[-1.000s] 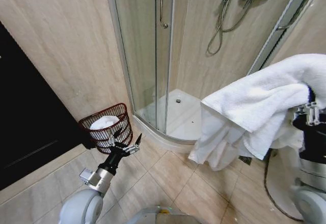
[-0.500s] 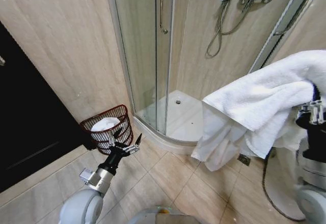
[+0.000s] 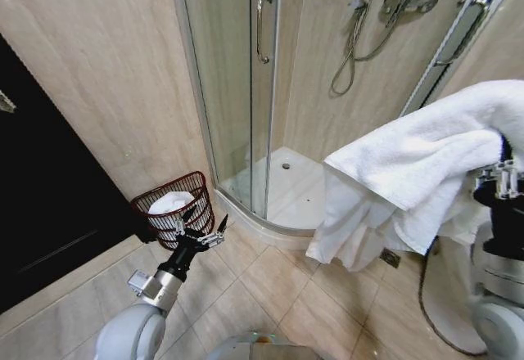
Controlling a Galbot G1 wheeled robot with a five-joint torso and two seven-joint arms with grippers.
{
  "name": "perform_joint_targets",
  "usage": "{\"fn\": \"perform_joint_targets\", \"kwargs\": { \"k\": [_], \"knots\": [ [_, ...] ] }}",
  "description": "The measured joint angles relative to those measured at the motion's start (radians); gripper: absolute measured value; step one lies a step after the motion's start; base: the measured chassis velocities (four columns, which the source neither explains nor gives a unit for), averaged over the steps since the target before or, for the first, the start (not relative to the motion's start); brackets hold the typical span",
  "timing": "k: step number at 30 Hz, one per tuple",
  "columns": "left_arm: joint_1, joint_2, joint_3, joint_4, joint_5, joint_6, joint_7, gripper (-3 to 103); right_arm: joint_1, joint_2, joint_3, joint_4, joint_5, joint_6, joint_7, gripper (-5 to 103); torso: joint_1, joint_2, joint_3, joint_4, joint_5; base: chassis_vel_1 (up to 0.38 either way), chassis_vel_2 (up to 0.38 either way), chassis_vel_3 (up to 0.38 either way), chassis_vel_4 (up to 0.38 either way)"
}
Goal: Discard the used towel into the hamper.
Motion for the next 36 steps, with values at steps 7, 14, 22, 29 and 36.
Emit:
{"fn": "perform_joint_targets", "kwargs": {
  "k": [7, 14, 22, 29, 36],
  "knots": [
    [0.0, 0.0, 0.0, 0.0, 0.0, 0.0, 0.0, 100, -0.002, -0.002, 0.003, 0.0, 0.001, 0.006, 0.001, 22, 0.011, 0.027, 0.017, 0.0, 0.0, 0.0, 0.0, 0.0, 0.0],
    [0.0, 0.0, 0.0, 0.0, 0.0, 0.0, 0.0, 100, 0.0, -0.002, 0.001, 0.0, 0.001, 0.007, 0.004, 22, 0.022, 0.056, 0.034, 0.0, 0.0, 0.0, 0.0, 0.0, 0.0],
    [0.0, 0.0, 0.0, 0.0, 0.0, 0.0, 0.0, 100, 0.018, -0.011, -0.014, 0.0, 0.003, 0.017, 0.012, 22, 0.036, 0.09, 0.054, 0.0, 0.0, 0.0, 0.0, 0.0, 0.0],
    [0.0, 0.0, 0.0, 0.0, 0.0, 0.0, 0.0, 100, 0.018, -0.014, -0.017, 0.0, 0.005, 0.017, 0.016, 22, 0.047, 0.118, 0.072, 0.0, 0.0001, 0.0, 0.0, 0.0, 0.0],
    [0.0, 0.0, 0.0, 0.0, 0.0, 0.0, 0.0, 100, 0.023, -0.011, -0.019, 0.0, 0.005, 0.017, 0.025, 22, 0.06, 0.151, 0.091, 0.0, 0.0001, 0.0, 0.0, 0.0, 0.0]
  ]
}}
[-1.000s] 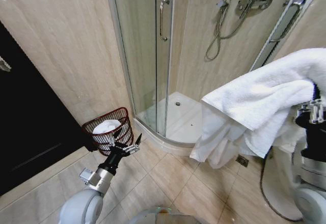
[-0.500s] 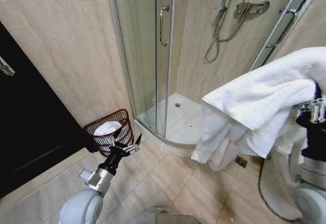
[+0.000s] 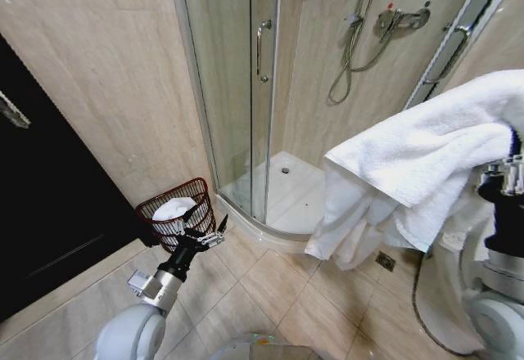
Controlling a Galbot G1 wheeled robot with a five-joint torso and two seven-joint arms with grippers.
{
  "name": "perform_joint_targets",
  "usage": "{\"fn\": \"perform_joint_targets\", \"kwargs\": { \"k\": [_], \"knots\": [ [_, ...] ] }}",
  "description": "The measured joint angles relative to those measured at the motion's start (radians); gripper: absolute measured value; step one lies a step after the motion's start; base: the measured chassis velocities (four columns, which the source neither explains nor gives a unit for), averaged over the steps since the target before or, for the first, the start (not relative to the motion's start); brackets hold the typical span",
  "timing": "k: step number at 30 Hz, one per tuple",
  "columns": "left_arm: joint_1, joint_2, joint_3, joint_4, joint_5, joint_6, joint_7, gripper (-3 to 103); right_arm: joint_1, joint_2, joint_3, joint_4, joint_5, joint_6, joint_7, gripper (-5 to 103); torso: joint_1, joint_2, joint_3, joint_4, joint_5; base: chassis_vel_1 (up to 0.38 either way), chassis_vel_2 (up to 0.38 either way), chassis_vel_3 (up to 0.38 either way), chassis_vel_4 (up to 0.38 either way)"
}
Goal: Discard the used towel into the hamper.
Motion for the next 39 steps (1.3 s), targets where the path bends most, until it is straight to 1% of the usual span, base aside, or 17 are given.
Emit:
{"fn": "perform_joint_targets", "kwargs": {
  "k": [7, 10, 12, 19, 25, 27, 39],
  "knots": [
    [0.0, 0.0, 0.0, 0.0, 0.0, 0.0, 0.0, 100, 0.004, 0.0, -0.003, 0.0, 0.001, 0.001, -0.001, 22, 0.011, 0.027, 0.015, 0.0, -0.0001, 0.0, 0.0, 0.0, 0.0],
    [0.0, 0.0, 0.0, 0.0, 0.0, 0.0, 0.0, 100, 0.007, -0.001, -0.007, 0.0, 0.001, 0.0, -0.001, 22, 0.02, 0.047, 0.027, 0.0, -0.0001, 0.0, 0.0, 0.0, 0.0],
    [0.0, 0.0, 0.0, 0.0, 0.0, 0.0, 0.0, 100, 0.007, -0.001, -0.007, 0.0, 0.002, -0.001, -0.001, 22, 0.022, 0.05, 0.029, 0.0, -0.0001, 0.0, 0.0, 0.0, 0.0],
    [0.0, 0.0, 0.0, 0.0, 0.0, 0.0, 0.0, 100, 0.0, 0.004, 0.001, 0.0, 0.012, 0.0, -0.005, 22, 0.037, 0.085, 0.049, 0.0, 0.0, 0.0, 0.0, 0.0, 0.0],
    [0.0, 0.0, 0.0, 0.0, 0.0, 0.0, 0.0, 100, 0.007, 0.002, -0.002, 0.0, 0.011, 0.003, -0.007, 22, 0.044, 0.102, 0.058, 0.0, -0.0001, 0.0, 0.0, 0.0, 0.0],
    [0.0, 0.0, 0.0, 0.0, 0.0, 0.0, 0.0, 100, 0.007, 0.001, -0.002, 0.0, 0.011, 0.009, -0.008, 22, 0.051, 0.119, 0.068, 0.0, -0.0001, 0.0, 0.0, 0.0, 0.0],
    [0.0, 0.0, 0.0, 0.0, 0.0, 0.0, 0.0, 100, -0.003, 0.008, 0.008, 0.0, 0.004, 0.024, -0.019, 22, 0.071, 0.167, 0.095, 0.0, -0.0001, 0.0, 0.0, 0.0, 0.0]
  ]
}}
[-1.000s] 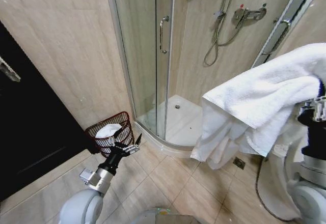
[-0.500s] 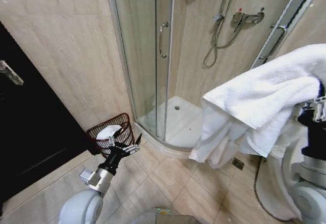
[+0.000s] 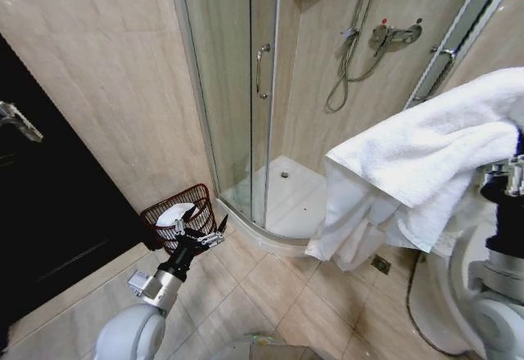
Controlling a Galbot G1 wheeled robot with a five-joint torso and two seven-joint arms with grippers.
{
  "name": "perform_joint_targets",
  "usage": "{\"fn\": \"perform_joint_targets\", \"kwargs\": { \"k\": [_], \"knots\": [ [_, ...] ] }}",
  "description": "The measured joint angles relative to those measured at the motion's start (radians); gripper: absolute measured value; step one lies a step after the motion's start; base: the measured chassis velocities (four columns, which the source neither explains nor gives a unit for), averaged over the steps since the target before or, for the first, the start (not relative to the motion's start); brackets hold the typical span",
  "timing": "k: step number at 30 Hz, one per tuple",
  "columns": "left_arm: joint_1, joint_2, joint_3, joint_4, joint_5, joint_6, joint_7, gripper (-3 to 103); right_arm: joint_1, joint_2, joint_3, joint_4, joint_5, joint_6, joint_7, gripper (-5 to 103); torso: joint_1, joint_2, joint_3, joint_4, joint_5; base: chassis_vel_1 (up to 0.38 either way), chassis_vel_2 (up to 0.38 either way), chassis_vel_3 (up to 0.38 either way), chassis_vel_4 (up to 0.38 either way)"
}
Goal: Discard the used towel into the hamper.
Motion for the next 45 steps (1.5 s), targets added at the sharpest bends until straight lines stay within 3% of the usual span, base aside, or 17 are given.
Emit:
{"fn": "perform_joint_targets", "kwargs": {
  "k": [45],
  "knots": [
    [0.0, 0.0, 0.0, 0.0, 0.0, 0.0, 0.0, 100, 0.018, -0.019, -0.013, 0.0, 0.037, 0.004, 0.003, 22, 0.091, 0.205, 0.114, 0.0, 0.0, 0.0, 0.0, 0.0, 0.0]
  ]
}}
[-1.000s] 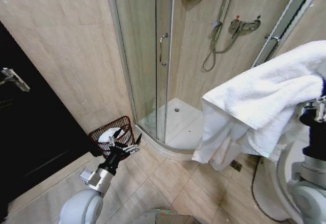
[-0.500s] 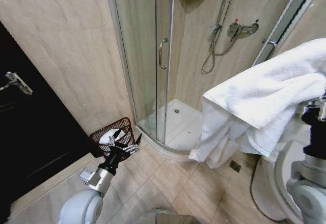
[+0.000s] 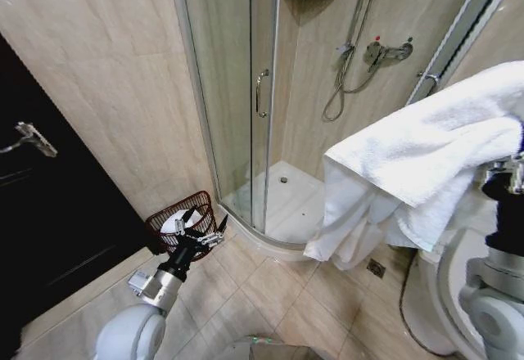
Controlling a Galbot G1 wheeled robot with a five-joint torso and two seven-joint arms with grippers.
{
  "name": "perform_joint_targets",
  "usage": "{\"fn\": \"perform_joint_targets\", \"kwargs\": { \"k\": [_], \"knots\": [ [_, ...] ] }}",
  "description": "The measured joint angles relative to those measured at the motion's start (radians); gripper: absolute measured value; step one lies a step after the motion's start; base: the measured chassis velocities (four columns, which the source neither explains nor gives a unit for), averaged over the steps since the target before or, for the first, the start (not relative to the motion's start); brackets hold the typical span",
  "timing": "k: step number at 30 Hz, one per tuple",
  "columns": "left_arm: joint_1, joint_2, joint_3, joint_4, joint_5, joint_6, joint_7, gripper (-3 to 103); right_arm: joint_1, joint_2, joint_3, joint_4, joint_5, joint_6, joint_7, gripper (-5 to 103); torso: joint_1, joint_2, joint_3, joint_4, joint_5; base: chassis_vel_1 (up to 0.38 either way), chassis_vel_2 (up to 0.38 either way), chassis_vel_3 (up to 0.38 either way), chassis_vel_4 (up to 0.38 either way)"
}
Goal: Discard the used towel into the hamper.
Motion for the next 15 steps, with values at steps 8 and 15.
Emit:
{"fn": "perform_joint_targets", "kwargs": {
  "k": [8, 15],
  "knots": [
    [0.0, 0.0, 0.0, 0.0, 0.0, 0.0, 0.0, 100, 0.004, -0.01, 0.009, 0.0, 0.001, -0.005, 0.011, 22, 0.019, 0.044, 0.024, 0.0, 0.0, 0.0, 0.0, 0.0, 0.0],
    [0.0, 0.0, 0.0, 0.0, 0.0, 0.0, 0.0, 100, 0.006, -0.014, 0.007, 0.0, -0.001, -0.008, 0.014, 22, 0.034, 0.075, 0.042, 0.0, 0.0, 0.0, 0.0, 0.0, 0.0]
  ]
}}
